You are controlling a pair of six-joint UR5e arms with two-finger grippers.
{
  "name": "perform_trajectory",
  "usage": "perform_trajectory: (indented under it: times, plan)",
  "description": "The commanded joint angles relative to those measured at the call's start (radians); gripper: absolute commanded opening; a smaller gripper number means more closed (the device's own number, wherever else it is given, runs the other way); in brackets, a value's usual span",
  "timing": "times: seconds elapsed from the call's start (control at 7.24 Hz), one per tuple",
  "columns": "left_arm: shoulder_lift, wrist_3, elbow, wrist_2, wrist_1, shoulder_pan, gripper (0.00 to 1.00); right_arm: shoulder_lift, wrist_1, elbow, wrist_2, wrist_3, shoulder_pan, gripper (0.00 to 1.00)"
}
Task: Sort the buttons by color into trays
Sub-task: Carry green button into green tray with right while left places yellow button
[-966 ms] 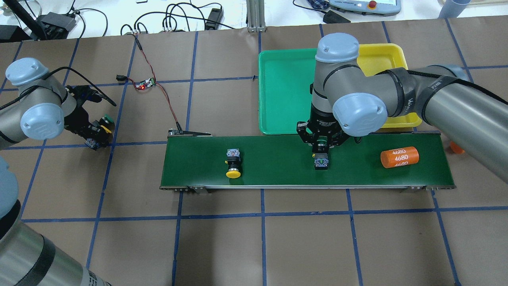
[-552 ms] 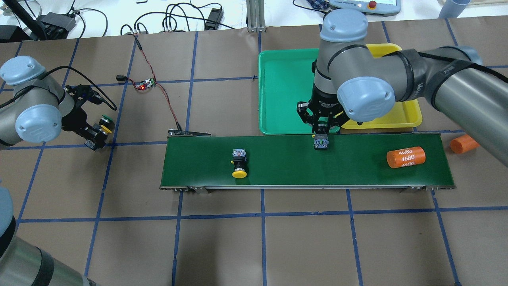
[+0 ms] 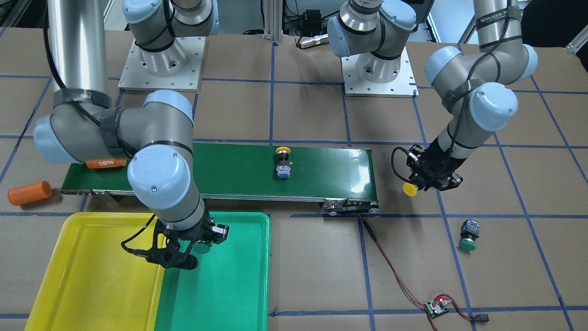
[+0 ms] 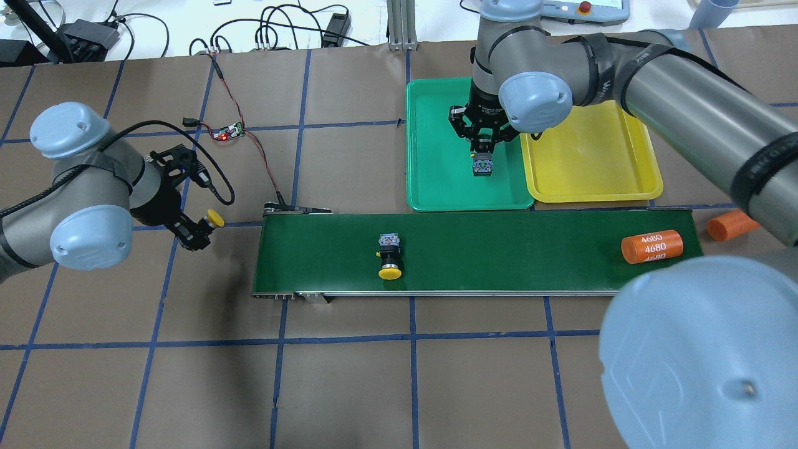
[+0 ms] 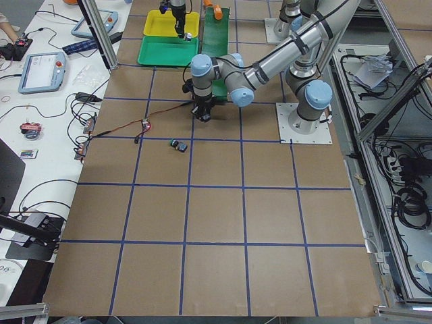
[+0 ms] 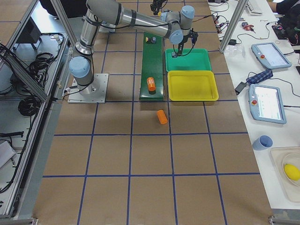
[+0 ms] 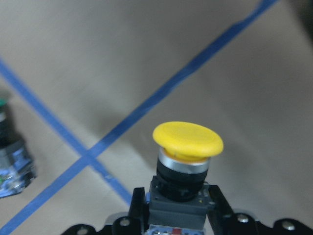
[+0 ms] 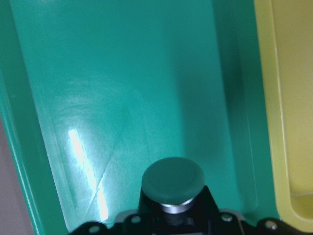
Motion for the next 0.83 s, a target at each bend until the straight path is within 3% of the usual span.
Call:
perform_trajectory:
  times: [0.0, 0.14, 0.28, 0.55, 0.69]
  plan:
    - [0.049, 0.131, 0.026, -0.003, 0.023, -0.140, 0.00, 0.039, -0.043, -0.008, -0.002, 0.000, 0.000, 0.26]
    - [0.031, 0.220, 0.023, -0.006, 0.023, -0.157, 0.00, 0.051, -0.044, -0.005, 0.000, 0.003, 0.000, 0.68]
    - [0.010, 0.316, 0.011, -0.104, 0.018, -0.199, 0.00, 0.053, -0.043, -0.005, -0.003, 0.003, -0.002, 1.00]
    - [0.010, 0.317, 0.003, -0.101, 0.020, -0.281, 0.00, 0.027, -0.032, -0.005, -0.005, 0.000, -0.012, 1.00]
    - [0.037, 0.328, -0.015, -0.099, 0.010, -0.287, 0.69, -0.013, -0.023, -0.001, -0.001, 0.001, -0.029, 1.00]
